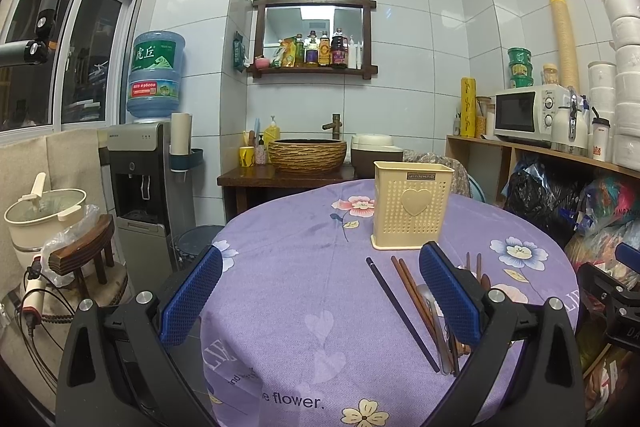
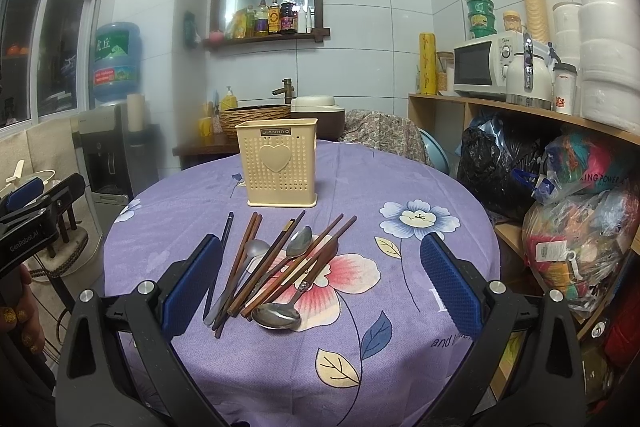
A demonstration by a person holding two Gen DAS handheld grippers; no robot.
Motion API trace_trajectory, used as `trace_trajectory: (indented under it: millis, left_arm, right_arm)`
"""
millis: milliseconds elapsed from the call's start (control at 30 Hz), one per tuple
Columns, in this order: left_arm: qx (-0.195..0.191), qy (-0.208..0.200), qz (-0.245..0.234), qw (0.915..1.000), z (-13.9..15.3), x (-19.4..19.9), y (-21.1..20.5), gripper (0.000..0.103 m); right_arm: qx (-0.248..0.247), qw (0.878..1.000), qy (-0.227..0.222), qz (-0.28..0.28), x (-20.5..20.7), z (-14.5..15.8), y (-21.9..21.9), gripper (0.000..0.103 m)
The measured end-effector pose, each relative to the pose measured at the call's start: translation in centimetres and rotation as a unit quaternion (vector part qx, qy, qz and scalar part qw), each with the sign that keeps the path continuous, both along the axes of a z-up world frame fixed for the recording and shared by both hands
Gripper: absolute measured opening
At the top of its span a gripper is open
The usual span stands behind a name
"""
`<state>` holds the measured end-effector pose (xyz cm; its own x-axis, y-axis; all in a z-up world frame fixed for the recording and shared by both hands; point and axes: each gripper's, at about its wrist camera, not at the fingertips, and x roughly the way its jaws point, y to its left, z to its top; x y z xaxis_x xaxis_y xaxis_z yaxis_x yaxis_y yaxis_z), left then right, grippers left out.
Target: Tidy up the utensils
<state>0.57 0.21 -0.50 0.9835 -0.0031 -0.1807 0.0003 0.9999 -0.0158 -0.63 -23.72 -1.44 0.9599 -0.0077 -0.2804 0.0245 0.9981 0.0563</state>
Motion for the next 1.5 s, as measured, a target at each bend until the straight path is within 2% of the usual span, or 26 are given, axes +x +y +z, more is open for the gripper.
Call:
trace_trajectory:
  millis: [633,733,833,967,1067,1233,1333,1400,1500]
  left_arm:
    - [0.002,0.012,-0.004,0.9999,-0.9,0.0,0.1,0.098]
    - [0.0,0.037,-0.01,0.9993,-1.1,1.1,0.2,0.098]
    - [0.007,0.079,-0.003,0.9969,-1.7,2.8,0.4,0.098]
    - [0.007,0.156,-0.015,0.9875,-3.3,6.3,0.8,0.098]
    - [0.01,0.217,-0.027,0.9757,-4.4,8.9,0.8,0.098]
    - [0.015,0.247,-0.042,0.968,-4.4,11.9,0.4,0.093]
    - [0.016,0.254,-0.048,0.9658,-4.2,13.6,0.1,0.087]
    - [0.006,0.263,-0.052,0.9634,-4.3,14.3,0.1,0.084]
    - [-0.002,0.272,-0.055,0.9606,-4.6,15.2,-0.2,0.083]
  right_arm:
    - [-0.005,1.0,0.007,-0.001,0.6,-0.5,-0.1,0.098]
    - [-0.017,1.0,0.018,0.003,1.7,-0.7,-0.5,0.098]
    - [-0.028,0.998,0.048,-0.003,3.5,-1.2,-1.2,0.098]
    - [-0.021,0.996,0.09,-0.004,6.0,-2.6,-2.5,0.098]
    - [-0.007,0.991,0.133,-0.011,8.5,-3.6,-3.4,0.098]
    - [0.012,0.981,0.193,-0.006,12.9,-4.8,-4.1,0.097]
    - [0.017,0.975,0.221,-0.002,15.4,-5.5,-3.8,0.083]
    - [0.031,0.97,0.239,0.005,16.8,-6.0,-3.6,0.068]
    - [0.046,0.963,0.267,0.014,18.6,-6.9,-2.9,0.055]
